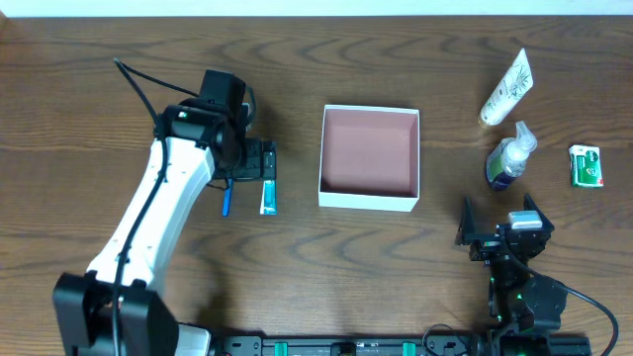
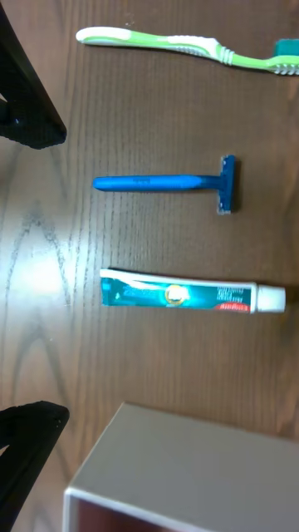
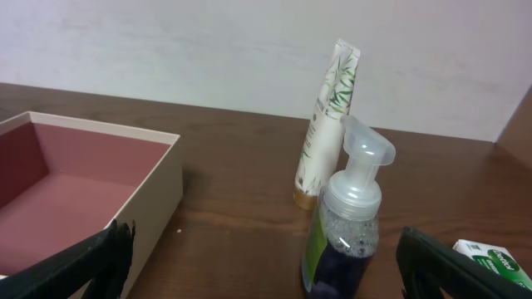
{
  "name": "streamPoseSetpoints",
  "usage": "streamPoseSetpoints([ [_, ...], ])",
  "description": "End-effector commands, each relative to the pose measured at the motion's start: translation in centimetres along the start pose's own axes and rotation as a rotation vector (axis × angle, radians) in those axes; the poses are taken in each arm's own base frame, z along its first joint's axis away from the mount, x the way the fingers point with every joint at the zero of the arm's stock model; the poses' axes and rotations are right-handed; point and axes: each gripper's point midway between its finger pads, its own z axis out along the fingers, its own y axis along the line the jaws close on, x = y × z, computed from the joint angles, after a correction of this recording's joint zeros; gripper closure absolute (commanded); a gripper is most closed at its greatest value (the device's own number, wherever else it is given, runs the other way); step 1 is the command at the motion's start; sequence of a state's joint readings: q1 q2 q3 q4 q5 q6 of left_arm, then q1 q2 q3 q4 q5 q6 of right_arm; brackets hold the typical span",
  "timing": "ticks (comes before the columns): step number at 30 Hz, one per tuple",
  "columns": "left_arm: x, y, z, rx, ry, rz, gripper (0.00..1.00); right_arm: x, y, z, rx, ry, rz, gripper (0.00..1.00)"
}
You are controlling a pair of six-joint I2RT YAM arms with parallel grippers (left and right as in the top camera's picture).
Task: Pack container
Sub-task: 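Move the left gripper over the Colgate toothpaste tube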
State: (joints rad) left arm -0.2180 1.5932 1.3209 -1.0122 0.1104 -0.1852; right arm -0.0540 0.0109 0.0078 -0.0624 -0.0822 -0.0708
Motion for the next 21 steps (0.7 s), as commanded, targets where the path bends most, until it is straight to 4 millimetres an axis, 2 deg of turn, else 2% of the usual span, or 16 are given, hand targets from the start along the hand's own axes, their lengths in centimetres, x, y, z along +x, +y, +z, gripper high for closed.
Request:
streamPoseSetpoints([
  [1,-0.2,0.5,1.3,-0.038,0.031,-0.037,0.02,0.1,0.1,0.0,-0.004,0.0,-0.013,0.01],
  [5,-0.1,0.0,3.1,-0.038,0.075,-0.027,0.02,0.1,0.1,0.0,-0.004,0.0,-0.013,0.01],
  [11,-0.8,-2.0,5.4,0.001,0.08,-0.004,0.02,0.1,0.1,0.0,-0.004,0.0,-0.013,0.01],
  [21,-1.0,-1.9,8.5,-0.019,0.116,-0.037,0.02,0.1,0.1,0.0,-0.004,0.0,-0.013,0.01],
])
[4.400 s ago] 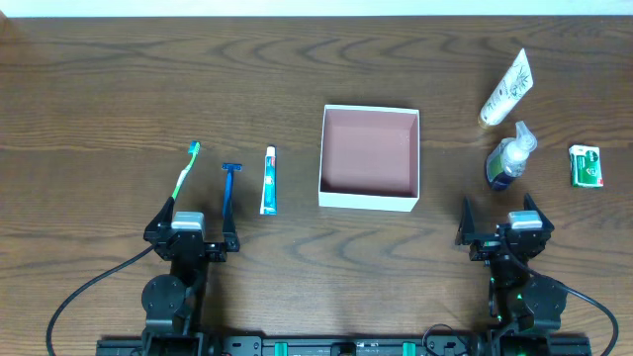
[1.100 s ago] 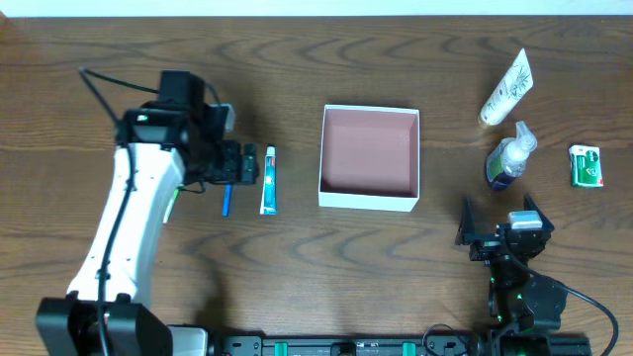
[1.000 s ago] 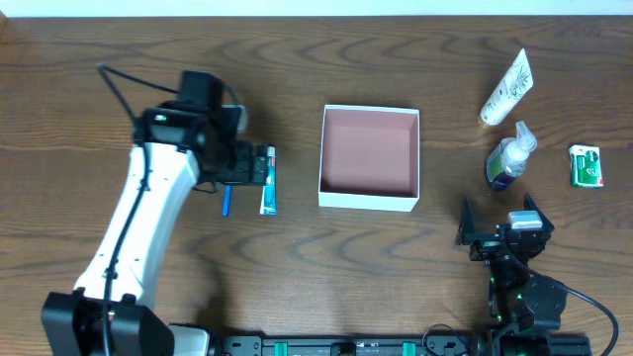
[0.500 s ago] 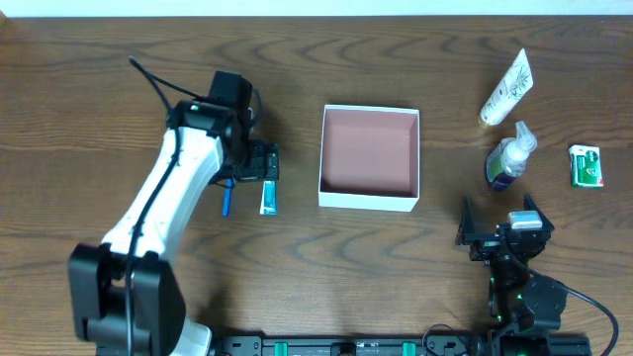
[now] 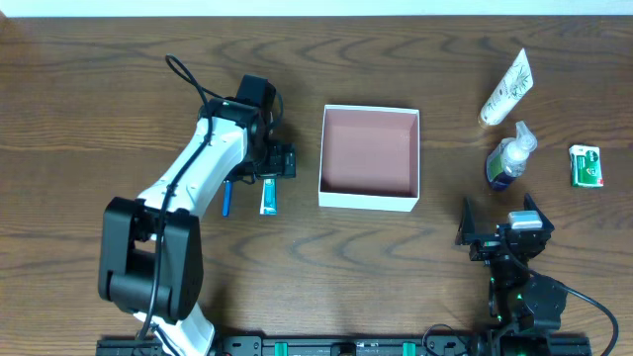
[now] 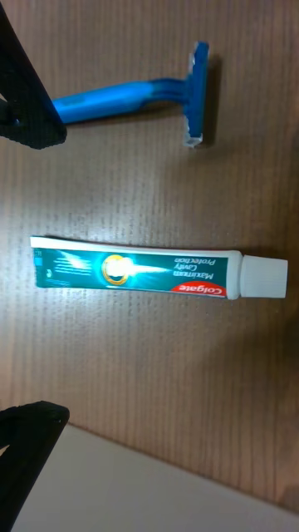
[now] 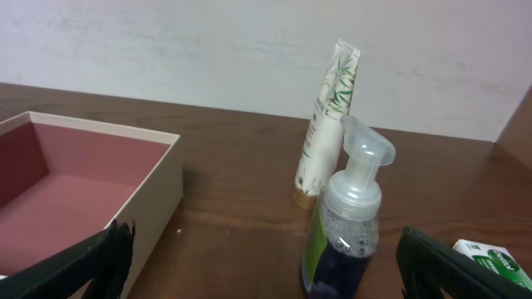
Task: Pack container
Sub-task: 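Move the left gripper over the Colgate toothpaste tube, then lower the left gripper and grasp the toothpaste tube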
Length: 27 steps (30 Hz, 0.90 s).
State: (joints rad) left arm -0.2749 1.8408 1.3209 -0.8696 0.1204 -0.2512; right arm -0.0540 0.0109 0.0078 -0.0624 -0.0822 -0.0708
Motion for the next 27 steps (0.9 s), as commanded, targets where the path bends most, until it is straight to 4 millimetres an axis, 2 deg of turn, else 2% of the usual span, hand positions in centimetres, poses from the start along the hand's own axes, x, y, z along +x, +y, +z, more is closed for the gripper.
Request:
streamPoseSetpoints([
  [1,-0.3,0.2,0.8,-0.007,0.014,-0.019,0.02,0.1,0.1,0.0,-0.004,0.0,-0.013,0.01],
  [11,0.0,0.5,3.5,-0.025,0.069,-0.022,0.02,0.1,0.1,0.0,-0.004,0.0,-0.013,0.01],
  [27,-0.5,0.5,4.4,-0.028,0.052,-0.021,0.02,0.1,0.1,0.0,-0.004,0.0,-0.013,0.01],
])
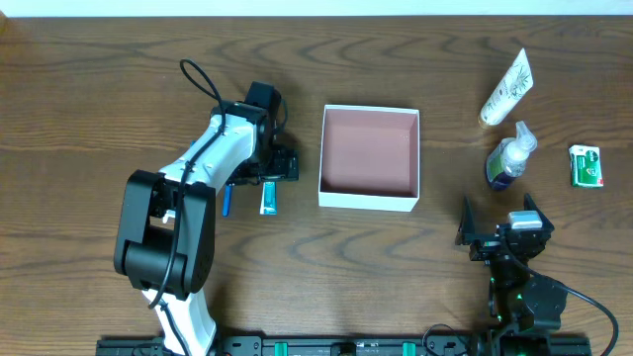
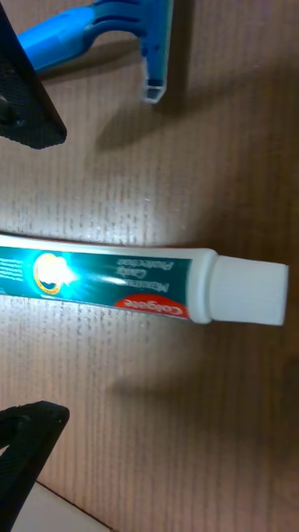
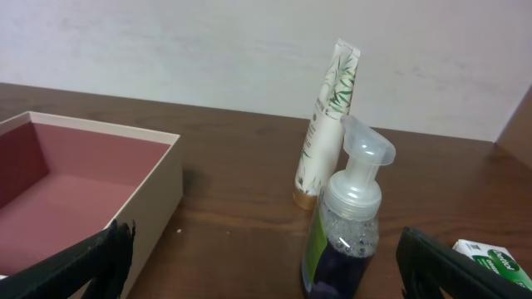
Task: Pack container
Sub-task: 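Lower the left gripper and grasp the toothpaste tube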
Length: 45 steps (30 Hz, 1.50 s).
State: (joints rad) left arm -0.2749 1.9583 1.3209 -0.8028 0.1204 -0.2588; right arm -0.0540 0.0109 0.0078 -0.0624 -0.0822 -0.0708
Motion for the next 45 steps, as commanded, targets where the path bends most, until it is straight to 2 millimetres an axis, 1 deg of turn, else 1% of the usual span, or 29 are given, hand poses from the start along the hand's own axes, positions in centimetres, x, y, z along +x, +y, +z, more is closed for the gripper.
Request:
streamPoseSetpoints([
  [1,-0.2,0.3,0.4,-0.011,0.004,-0.011,0.02,0.1,0.1,0.0,-0.004,0.0,-0.013,0.01],
  [9,-0.1,0.4,0.5,-0.013,0.008,-0.011,0.02,0.1,0.1,0.0,-0.004,0.0,-0.013,0.01],
  [18,1.1,0.8,1.6,-0.021,0.035,-0.013,0.02,0.1,0.1,0.0,-0.004,0.0,-0.013,0.01],
  [45,0.9,0.7,1.8,-0.016,0.021,-0.012,0.02,0.1,0.1,0.0,-0.004,0.0,-0.013,0.01],
])
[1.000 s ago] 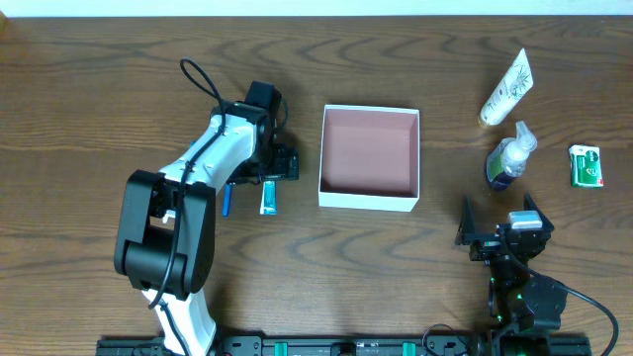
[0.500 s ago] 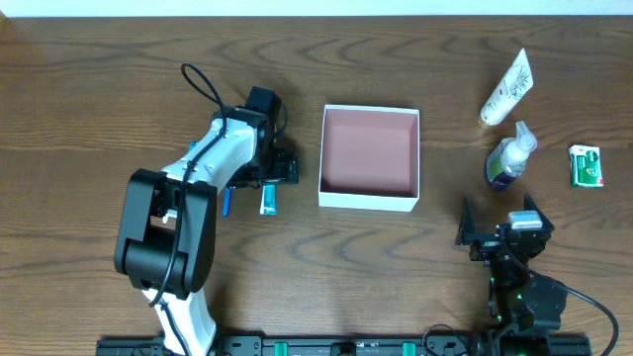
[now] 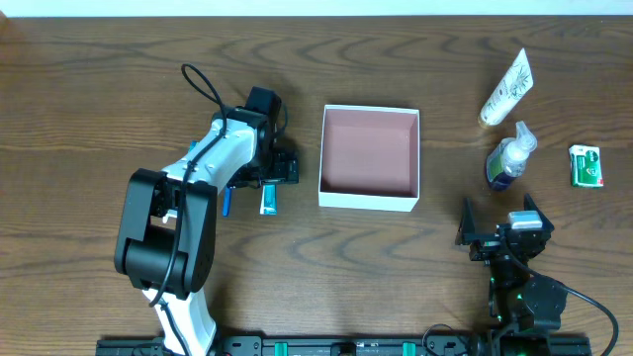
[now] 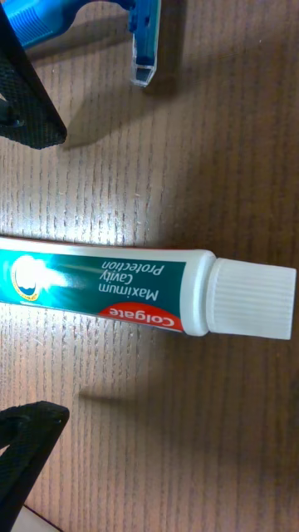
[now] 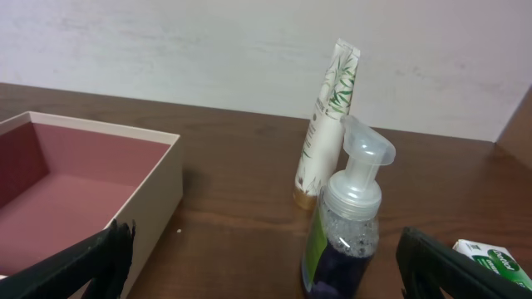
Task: Pack container
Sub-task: 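Lower the left gripper and grasp the toothpaste tube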
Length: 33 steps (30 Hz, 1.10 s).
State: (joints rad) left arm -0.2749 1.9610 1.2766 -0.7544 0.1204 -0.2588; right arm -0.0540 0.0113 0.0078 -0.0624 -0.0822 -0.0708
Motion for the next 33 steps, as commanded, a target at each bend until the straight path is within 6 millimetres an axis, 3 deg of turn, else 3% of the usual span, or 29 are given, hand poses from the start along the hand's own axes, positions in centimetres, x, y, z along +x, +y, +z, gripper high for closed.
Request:
streamPoseSetpoints([
  [1,0.5,0.5,0.7,-0.016,0.023,-0.012,0.02,0.1,0.1,0.0,-0.004,-0.001,-0.013,0.01],
  [14,0.8,0.8,2.2,-0.028,0.054,-0.018,0.02,0.1,0.1,0.0,-0.004,-0.001,-0.013,0.01],
  [25,0.4,0.6,2.2,-0.023,0.039,-0.016,0.03,0.1,0.1,0.0,-0.004,-0.001,-0.013,0.01],
  [27,0.3,0.6,2.2,-0.022,0.035,-0.016,0.21,0.1,0.1,0.0,-0.004,-0.001,-0.013,0.01],
  [30,0.3,0.6,2.2,-0.022,0.036,-0.016,0.41,0.1,0.1,0.0,-0.004,0.0,-0.013,0.01],
  [33,0.4,0.6,2.2,-0.023,0.04,-0.017,0.55,0.1,0.1,0.0,-0.004,-0.001,-0.013,0.01],
])
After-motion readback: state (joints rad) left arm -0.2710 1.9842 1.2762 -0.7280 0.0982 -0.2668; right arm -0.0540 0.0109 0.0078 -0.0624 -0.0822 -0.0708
